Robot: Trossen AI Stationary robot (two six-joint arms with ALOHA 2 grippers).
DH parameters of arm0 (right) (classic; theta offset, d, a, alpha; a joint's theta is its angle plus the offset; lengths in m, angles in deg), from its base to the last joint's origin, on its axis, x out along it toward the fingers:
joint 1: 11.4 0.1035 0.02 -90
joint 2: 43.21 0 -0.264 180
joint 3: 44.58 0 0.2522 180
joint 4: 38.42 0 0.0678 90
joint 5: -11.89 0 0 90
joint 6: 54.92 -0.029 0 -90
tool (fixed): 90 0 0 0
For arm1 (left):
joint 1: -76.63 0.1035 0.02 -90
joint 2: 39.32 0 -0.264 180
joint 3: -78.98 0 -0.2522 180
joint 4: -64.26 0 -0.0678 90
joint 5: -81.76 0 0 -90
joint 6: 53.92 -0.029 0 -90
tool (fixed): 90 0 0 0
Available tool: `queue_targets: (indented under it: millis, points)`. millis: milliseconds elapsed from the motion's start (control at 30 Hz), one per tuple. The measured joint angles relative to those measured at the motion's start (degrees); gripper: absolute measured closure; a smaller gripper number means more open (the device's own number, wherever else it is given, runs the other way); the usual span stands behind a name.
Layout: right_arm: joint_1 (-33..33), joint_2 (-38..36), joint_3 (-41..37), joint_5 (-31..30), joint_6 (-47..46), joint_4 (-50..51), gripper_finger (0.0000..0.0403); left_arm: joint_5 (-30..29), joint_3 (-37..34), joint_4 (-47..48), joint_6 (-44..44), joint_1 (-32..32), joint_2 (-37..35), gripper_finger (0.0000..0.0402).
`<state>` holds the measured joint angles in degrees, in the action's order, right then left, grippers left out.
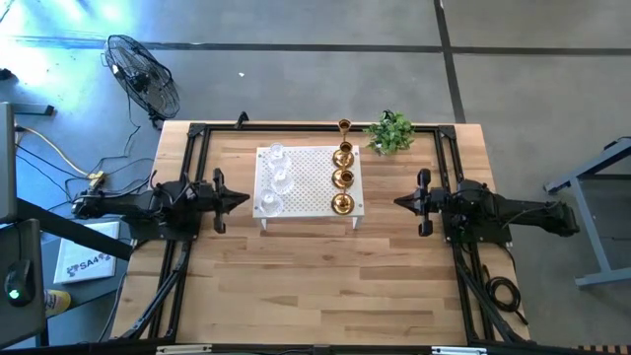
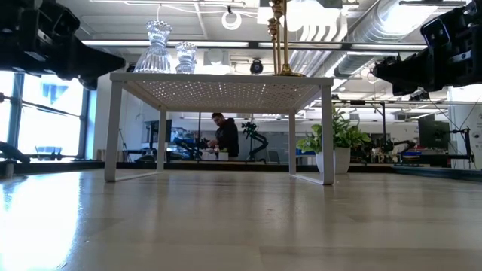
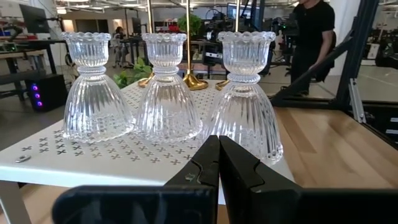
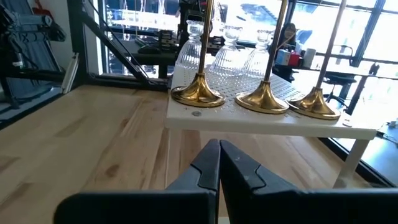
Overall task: Pick & Place candle stick holders
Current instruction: Return to Home Position
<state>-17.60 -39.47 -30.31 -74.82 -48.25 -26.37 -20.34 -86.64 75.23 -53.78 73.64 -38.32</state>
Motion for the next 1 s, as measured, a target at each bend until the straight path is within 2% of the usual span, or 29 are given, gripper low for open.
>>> queue_targets:
  millis: [367, 500, 633, 1000]
  points:
    - [0.0, 0.0, 0.0, 0.0, -0.6, 0.1, 0.0402, -4.5, 1.6, 0.0, 0.1, 0.0, 0.0, 0.04]
    - [0.0, 0.0, 0.0, 0.0, -0.6, 0.1, 0.0402, -4.6, 1.9, 3.2, 0.1, 0.0, 0.0, 0.04]
    - [0.0, 0.0, 0.0, 0.0, -0.6, 0.1, 0.0402, -7.7, 2.1, 4.2, -1.2, 0.0, 0.6, 0.04]
    - [0.0, 0.0, 0.0, 0.1, -0.6, 0.1, 0.0402, -5.9, 2.1, 4.3, -2.9, 0.0, 0.7, 0.04]
